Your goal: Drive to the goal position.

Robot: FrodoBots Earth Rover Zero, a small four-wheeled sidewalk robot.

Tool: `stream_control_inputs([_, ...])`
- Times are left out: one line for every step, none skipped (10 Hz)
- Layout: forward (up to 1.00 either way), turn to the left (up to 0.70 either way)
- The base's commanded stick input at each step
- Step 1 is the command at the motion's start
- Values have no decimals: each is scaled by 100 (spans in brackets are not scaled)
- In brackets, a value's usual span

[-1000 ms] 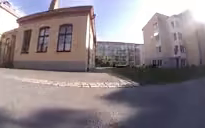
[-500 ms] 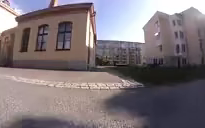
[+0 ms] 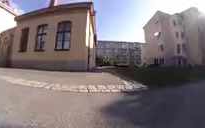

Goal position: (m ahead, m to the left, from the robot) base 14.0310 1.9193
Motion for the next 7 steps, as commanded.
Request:
stream_control_inputs([60, 0])
stream_control_inputs([60, 0])
stream_control_inputs([60, 0])
stream_control_inputs([60, 0])
stream_control_inputs([60, 0])
stream_control_inputs([60, 0])
stream_control_inputs([60, 0])
